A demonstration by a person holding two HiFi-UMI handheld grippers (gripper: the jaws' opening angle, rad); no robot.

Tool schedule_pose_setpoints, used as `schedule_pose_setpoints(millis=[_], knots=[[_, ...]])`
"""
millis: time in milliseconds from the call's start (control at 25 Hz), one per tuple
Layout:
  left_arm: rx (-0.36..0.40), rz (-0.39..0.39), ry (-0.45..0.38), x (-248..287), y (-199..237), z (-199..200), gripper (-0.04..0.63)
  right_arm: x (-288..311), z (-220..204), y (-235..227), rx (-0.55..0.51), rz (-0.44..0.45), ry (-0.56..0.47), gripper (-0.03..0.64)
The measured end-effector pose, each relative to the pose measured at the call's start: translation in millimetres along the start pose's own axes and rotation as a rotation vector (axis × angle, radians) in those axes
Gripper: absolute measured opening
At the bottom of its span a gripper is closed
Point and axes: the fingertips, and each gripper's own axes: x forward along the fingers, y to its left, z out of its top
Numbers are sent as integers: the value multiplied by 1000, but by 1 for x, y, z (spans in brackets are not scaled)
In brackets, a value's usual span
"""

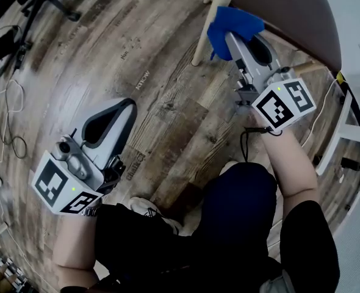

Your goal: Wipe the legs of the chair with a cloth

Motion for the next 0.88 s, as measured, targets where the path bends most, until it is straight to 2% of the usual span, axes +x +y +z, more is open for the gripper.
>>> schedule_pose_setpoints(millis=[80,240,320,440,560,720,880], knots=[[-3,14,-7,0,-7,6,5,-12,21,5,6,-8,-12,91],[-87,67,-57,-4,-24,30,5,-38,67,12,49,-56,18,91],[-102,113,-64,-7,-32,39,5,-50,88,19,61,-80,56,91],[-157,177,-32,-17,-52,49,5,-71,124,33,71,-110,159,91],[-228,191,19,-41,-77,69,5,-89,167,50,86,-149,242,91],[-301,218,66,-80,-108,113,5,-112,227,82,96,-190,292,91],[-329,241,77,-106,-138,185,5,-123,283,128,154,-188,315,91]])
